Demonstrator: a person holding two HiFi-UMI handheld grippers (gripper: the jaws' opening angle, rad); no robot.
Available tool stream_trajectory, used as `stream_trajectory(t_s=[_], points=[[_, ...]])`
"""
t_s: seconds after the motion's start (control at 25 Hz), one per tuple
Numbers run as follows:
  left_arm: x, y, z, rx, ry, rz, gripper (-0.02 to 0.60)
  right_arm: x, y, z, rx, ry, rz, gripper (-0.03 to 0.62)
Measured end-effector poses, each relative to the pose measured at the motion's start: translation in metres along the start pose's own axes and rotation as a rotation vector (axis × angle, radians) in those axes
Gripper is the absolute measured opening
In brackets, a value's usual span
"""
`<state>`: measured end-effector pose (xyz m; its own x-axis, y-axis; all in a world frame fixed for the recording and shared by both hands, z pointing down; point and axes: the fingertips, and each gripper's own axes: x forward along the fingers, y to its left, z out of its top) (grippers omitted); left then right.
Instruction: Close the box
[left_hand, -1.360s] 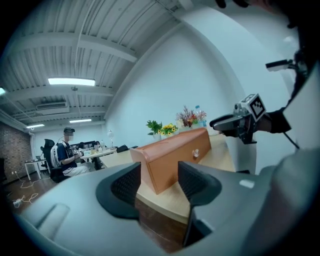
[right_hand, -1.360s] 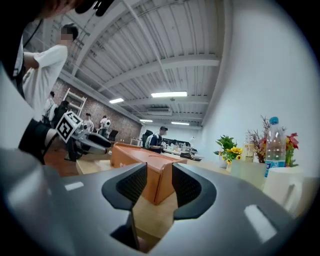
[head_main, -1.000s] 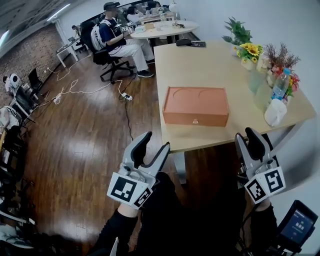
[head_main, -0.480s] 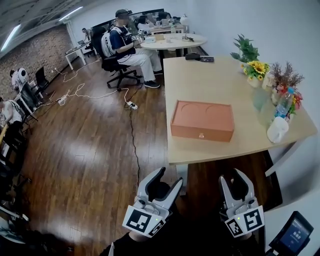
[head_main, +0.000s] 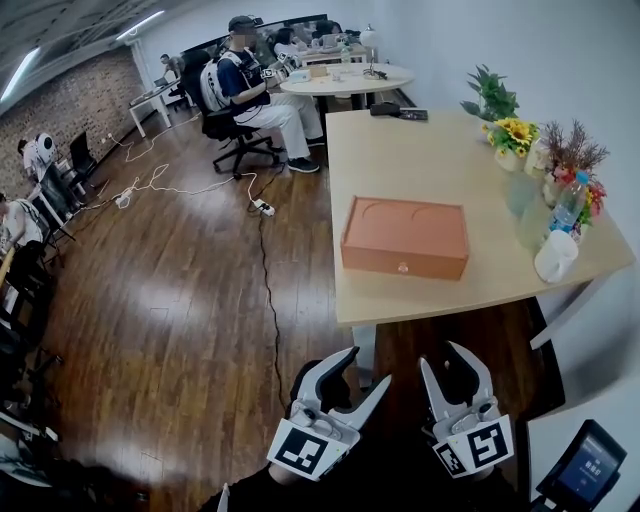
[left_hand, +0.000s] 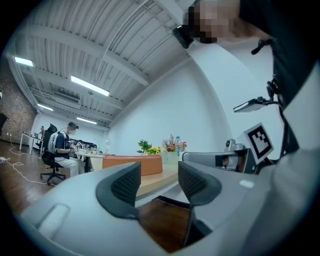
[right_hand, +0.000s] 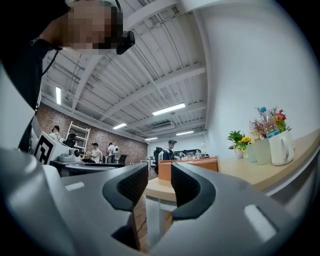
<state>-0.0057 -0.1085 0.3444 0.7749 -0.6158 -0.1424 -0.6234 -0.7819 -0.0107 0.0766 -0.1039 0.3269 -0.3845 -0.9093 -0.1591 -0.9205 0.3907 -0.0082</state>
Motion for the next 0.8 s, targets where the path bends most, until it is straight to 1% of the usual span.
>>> stream_trajectory(t_s=[0.2, 0.8], points=[[0.0014, 0.0051, -0.0012, -0.003, 0.006, 0.0, 0.218, 0.0025, -0.0012, -0.0043, 0.0, 0.011, -0.004, 0.132], [0.0004, 0.0015, -0.0036, -0.005, 0.015, -0.008, 0.218, 0.0012, 0.0004, -0.0057, 0.001, 0.019, -0.005, 0.132]])
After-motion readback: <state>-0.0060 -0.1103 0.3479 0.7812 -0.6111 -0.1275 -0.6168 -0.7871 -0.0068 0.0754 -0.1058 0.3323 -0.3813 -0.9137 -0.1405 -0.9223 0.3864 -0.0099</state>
